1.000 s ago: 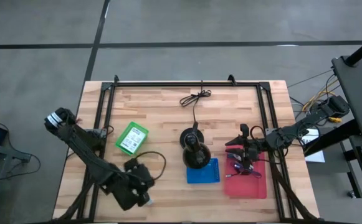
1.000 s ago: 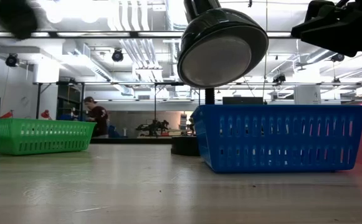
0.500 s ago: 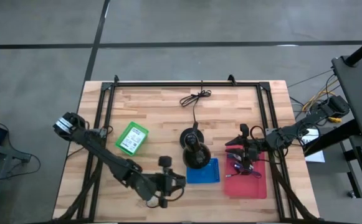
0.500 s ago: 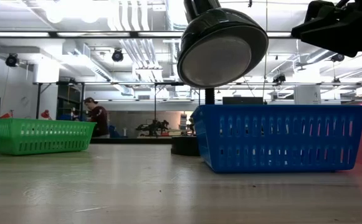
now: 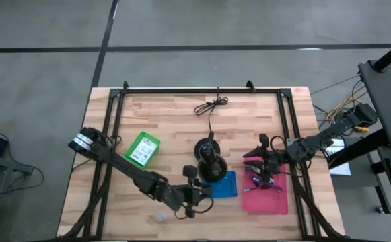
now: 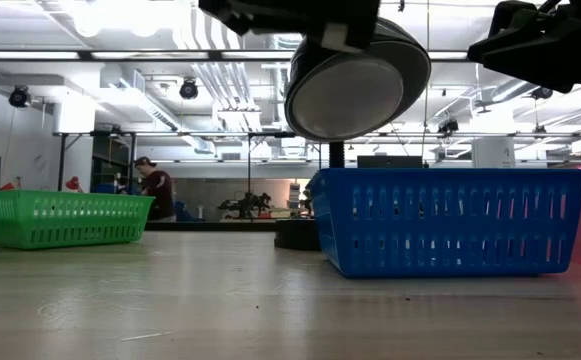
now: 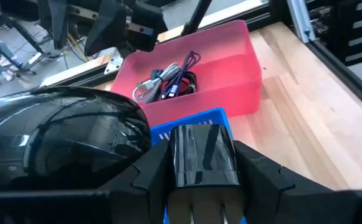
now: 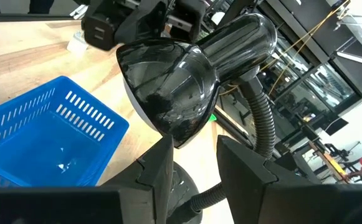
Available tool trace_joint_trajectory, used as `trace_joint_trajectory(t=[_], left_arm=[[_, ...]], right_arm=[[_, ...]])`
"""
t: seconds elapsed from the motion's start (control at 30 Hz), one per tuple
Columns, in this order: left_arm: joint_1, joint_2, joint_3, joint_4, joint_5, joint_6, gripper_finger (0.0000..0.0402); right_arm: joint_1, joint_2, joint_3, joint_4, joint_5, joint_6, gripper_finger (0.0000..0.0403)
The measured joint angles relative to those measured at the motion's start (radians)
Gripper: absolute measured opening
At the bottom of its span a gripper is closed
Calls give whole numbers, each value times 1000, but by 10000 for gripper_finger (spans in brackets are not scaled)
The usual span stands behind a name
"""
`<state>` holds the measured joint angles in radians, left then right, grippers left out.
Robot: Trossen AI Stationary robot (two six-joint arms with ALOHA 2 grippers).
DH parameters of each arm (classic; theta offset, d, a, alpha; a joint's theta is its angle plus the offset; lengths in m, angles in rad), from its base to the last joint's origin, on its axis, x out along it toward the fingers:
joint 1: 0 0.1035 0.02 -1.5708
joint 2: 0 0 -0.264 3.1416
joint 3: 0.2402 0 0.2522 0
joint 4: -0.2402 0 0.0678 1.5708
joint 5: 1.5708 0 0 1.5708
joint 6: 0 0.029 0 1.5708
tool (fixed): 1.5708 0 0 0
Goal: Pick and place items into bin
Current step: Put the black charger adapter into the blue bin
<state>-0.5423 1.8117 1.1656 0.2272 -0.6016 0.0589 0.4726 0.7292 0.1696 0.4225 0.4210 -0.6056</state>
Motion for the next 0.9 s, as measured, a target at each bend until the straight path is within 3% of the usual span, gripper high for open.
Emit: trace_joint_trajectory(t=[0.53, 0.9], left_arm=[[6, 122, 0, 170, -12, -1, 130], [8, 196, 0, 195, -145, -54, 130]], right_arm=[[0, 0, 0, 0, 0, 0, 111], [0, 0, 0, -1, 0, 0, 111]])
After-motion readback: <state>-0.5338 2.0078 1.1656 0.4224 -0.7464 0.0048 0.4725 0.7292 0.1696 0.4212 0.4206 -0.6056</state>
